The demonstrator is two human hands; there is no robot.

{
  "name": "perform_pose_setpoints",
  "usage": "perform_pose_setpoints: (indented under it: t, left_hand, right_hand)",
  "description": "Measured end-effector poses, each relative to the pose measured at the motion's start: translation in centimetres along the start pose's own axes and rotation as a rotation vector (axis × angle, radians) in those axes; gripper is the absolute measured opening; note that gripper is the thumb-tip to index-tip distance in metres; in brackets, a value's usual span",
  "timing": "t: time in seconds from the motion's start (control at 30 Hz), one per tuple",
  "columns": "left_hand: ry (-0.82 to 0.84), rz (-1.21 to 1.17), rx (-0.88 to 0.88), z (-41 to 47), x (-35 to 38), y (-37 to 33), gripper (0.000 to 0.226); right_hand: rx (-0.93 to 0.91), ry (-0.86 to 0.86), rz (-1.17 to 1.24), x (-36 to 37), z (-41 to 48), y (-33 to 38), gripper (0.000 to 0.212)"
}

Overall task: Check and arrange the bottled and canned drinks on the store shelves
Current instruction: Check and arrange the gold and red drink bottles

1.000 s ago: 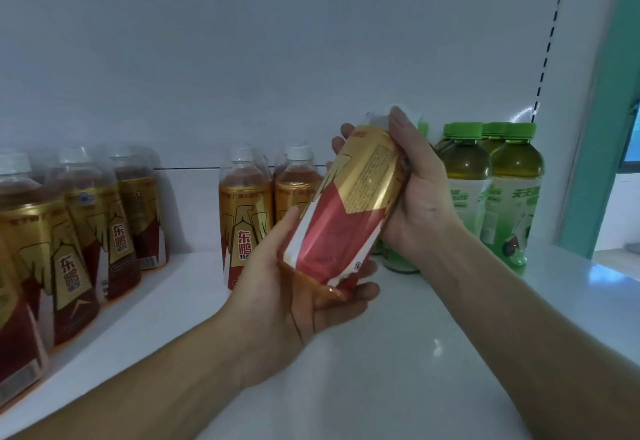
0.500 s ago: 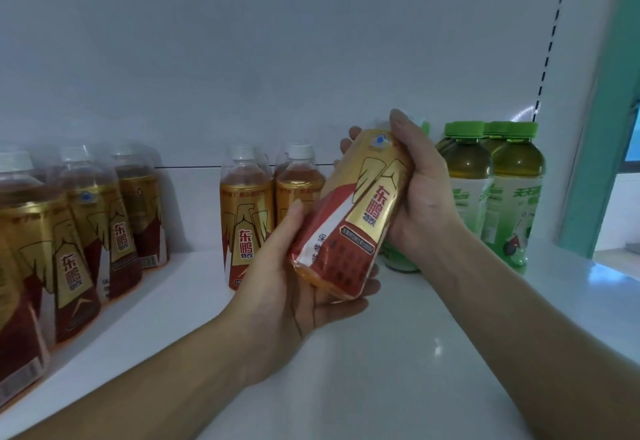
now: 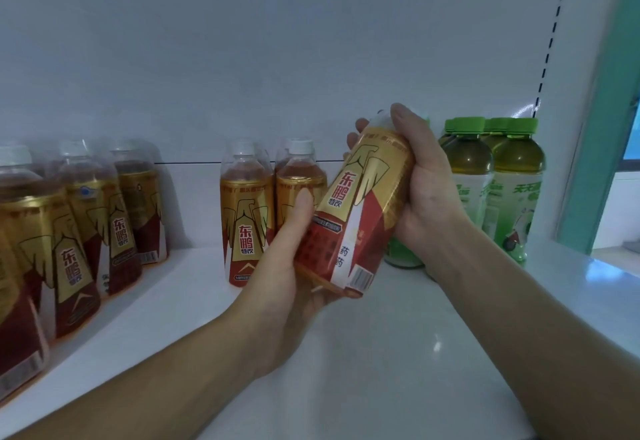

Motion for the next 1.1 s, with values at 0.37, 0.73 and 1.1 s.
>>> perform_pose_setpoints:
  t: [0.37,0.73,1.1]
  left_hand:
    - [0.017,0.108,-0.048,0.9,0.3,-0.4,0.058]
    - [0.128,-0.019,-0.259,-0.6,-0.2,0.4,0.076]
    - [0.153,0.237,0.040,-0.5,-0.7,0.0,0.056]
  right_hand:
    - [0.038,0.027,-0.109,0.2,-0.2,-0.8,0.053]
    - [0.085,0.087,-0.255,-0.5,0.6,-1.8,0.070]
    - [-0.049,-0.007,-0.626,-1.3,1.2,-1.9,0.087]
Point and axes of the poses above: each hand's wrist, its own z-axis towards the middle knuckle, its own x-axis out of the palm, y = z × x, the point moved 6 cm from there along z, towards the middle knuckle, and after that the axes turned 14 degrees about -y, right-handed, at the moved point
